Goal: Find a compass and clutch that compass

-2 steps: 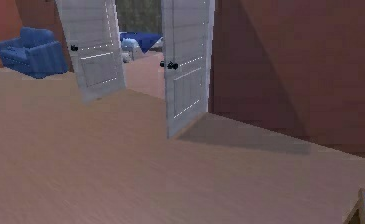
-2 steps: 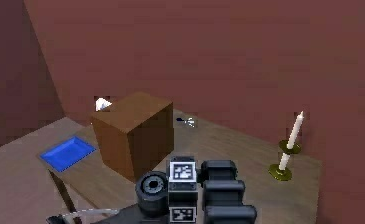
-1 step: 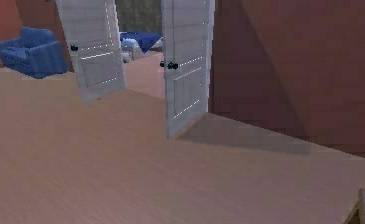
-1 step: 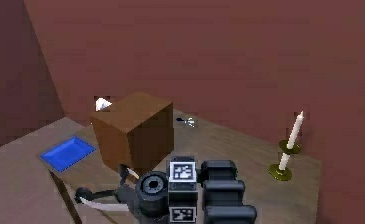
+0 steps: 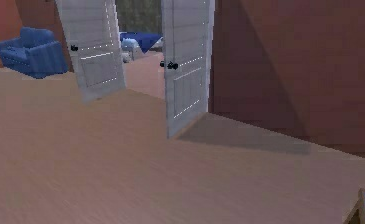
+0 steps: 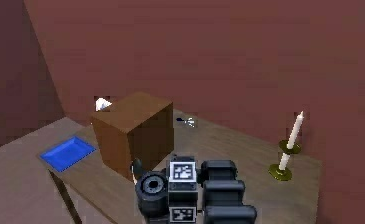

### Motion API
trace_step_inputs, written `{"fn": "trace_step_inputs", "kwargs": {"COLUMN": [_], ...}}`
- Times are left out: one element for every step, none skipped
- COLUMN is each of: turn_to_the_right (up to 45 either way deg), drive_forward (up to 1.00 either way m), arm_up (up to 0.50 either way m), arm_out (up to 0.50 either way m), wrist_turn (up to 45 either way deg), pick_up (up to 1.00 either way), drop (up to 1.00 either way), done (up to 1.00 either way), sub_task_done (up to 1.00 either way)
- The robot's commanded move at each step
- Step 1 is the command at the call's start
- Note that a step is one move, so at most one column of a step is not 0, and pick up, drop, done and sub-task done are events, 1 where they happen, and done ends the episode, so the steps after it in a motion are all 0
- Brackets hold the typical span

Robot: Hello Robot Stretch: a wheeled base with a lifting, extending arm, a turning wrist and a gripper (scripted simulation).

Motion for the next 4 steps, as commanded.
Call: {"fn": "trace_step_inputs", "kwargs": {"turn_to_the_right": [0.0,0.0,0.0,0.0], "drive_forward": [0.0,0.0,0.0,0.0], "arm_up": [-0.3,0.0,0.1,0.0], "arm_out": [0.0,0.0,0.0,0.0], "wrist_turn": [0.0,0.0,0.0,0.0], "pick_up": [0.0,1.0,0.0,0.0], "drop": [0.0,0.0,0.0,0.0], "done": [0.0,0.0,0.0,1.0], "sub_task_done": [0.0,0.0,0.0,0.0]}}
